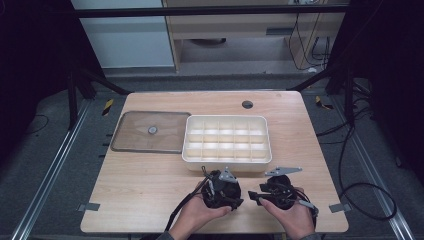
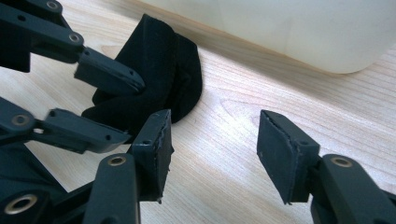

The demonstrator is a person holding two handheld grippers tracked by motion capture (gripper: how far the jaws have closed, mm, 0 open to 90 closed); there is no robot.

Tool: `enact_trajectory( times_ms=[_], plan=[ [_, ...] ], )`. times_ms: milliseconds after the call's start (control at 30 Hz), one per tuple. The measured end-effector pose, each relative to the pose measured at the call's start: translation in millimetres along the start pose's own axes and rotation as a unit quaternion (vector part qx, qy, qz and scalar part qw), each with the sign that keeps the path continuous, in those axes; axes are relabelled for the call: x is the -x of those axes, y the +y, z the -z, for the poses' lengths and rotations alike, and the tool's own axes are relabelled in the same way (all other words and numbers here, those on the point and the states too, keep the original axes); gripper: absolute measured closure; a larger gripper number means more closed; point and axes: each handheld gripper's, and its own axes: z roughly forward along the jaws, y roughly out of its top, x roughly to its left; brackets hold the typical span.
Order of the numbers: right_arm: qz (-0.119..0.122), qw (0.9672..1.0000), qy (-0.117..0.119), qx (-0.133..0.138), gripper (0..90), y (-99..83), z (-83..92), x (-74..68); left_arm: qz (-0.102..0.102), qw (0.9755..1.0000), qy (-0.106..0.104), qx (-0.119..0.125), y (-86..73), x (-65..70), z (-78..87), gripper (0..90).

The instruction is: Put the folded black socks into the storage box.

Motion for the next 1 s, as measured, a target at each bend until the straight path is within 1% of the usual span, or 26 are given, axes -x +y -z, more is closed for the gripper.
enact_trajectory(
  times_ms=[133,200,267,333,367,400,467,567,600,633,700,733,767,833,867,933,1000],
  plan=[
    [-0.002,1.0,-0.001,0.004,44.4,-0.3,1.0,-0.4,0.001,1.0,-0.001,0.008,-1.7,0.2,5.8,49.0],
    [-0.004,1.0,-0.002,0.007,44.3,0.3,1.8,-0.2,0.004,0.9998,-0.002,0.018,-2.0,1.4,9.5,46.9],
    [-0.006,0.9999,-0.003,0.008,44.2,1.1,2.3,-0.3,0.005,0.9996,-0.006,0.026,-1.9,2.1,13.5,46.6],
    [-0.007,0.9999,-0.003,0.008,44.0,2.0,2.6,-0.8,0.003,0.9996,-0.006,0.026,-1.8,2.3,16.3,46.2],
    [-0.006,0.9999,-0.003,0.01,43.8,2.4,3.1,-1.5,0.0,0.9994,-0.004,0.034,-2.4,4.0,22.5,45.0],
    [-0.005,0.9999,-0.003,0.011,43.2,2.4,3.6,-2.4,-0.001,0.9993,-0.001,0.037,-2.9,4.5,25.5,43.7],
    [-0.004,0.9999,0.0,0.015,42.3,2.9,4.9,-4.3,-0.01,0.999,0.017,0.039,-5.3,4.1,36.2,40.5],
    [-0.003,0.9998,0.003,0.02,40.3,6.4,6.4,-8.9,-0.006,0.998,0.045,0.043,-11.1,-1.3,50.2,30.5],
    [-0.003,0.9998,0.001,0.02,39.7,8.3,6.1,-11.0,-0.007,0.9974,0.056,0.044,-15.4,-4.7,56.9,28.6],
    [-0.001,0.9997,0.002,0.023,39.1,10.9,5.0,-13.8,-0.008,0.9971,0.061,0.045,-18.7,-7.1,61.0,25.7],
    [-0.001,0.9997,0.006,0.026,38.6,14.6,2.4,-17.6,0.003,0.9964,0.069,0.049,-28.9,-15.2,71.4,22.4],
    [-0.003,0.9996,0.008,0.027,38.2,16.8,0.1,-19.9,0.009,0.9957,0.075,0.054,-34.6,-19.2,76.2,21.4],
    [-0.003,0.9996,0.009,0.025,37.7,19.0,-3.0,-22.2,0.009,0.9951,0.082,0.054,-40.8,-23.8,81.2,20.3],
    [-0.002,0.9997,0.01,0.021,37.3,23.3,-10.5,-26.2,0.019,0.9934,0.097,0.057,-52.5,-31.7,89.1,18.3],
    [-0.002,0.9997,0.011,0.02,37.0,24.8,-13.4,-27.4,0.022,0.9921,0.108,0.059,-61.8,-38.0,94.6,17.8],
    [-0.007,0.9997,0.016,0.015,36.9,29.2,-22.2,-30.5,0.038,0.9903,0.119,0.062,-77.3,-48.5,102.2,16.1],
    [-0.014,0.9997,0.016,0.008,36.8,33.0,-30.7,-32.9,0.052,0.9876,0.133,0.065,-94.9,-60.1,109.5,15.7]
  ],
)
